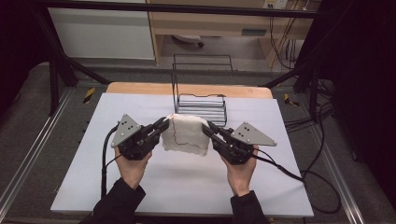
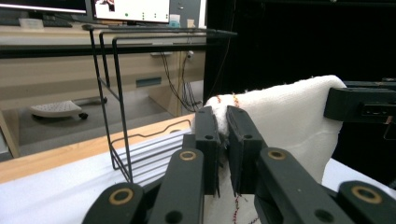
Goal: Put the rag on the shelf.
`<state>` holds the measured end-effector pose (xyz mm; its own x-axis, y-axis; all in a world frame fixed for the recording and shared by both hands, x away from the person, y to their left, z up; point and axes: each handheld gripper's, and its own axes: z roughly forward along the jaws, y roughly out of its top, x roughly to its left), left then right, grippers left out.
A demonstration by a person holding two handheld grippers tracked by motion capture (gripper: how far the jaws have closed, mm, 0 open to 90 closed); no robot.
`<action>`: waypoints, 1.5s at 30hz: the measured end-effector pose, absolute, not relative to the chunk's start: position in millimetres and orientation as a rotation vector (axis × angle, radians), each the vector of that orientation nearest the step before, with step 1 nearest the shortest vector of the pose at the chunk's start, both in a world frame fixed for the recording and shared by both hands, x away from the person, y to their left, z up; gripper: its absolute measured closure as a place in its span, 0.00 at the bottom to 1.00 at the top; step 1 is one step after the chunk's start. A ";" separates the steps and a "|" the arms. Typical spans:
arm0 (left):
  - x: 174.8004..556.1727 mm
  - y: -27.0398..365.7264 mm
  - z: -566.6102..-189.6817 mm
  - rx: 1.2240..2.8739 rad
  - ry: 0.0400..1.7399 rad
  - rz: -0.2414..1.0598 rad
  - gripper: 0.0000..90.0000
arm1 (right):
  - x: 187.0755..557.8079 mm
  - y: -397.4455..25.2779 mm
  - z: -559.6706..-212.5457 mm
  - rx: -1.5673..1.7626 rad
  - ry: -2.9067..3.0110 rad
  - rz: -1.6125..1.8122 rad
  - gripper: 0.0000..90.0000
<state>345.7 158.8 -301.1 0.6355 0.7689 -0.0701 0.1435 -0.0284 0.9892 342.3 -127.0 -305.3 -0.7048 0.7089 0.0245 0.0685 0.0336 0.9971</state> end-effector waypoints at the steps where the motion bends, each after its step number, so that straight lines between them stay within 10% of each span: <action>1: 346.2 158.6 -299.2 1.545 0.784 0.598 0.93 | 342.7 -127.2 -303.4 0.784 1.825 1.718 0.89; 45: 379.0 144.4 -230.6 1.470 0.709 0.663 0.93 | 371.6 -136.3 -235.0 0.714 1.698 1.694 0.89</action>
<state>379.0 144.4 -230.6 0.6389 0.7690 -0.0214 0.0298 0.0031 0.9996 371.6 -136.3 -235.0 -0.6559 0.7527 -0.0567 -0.0549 0.0273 0.9981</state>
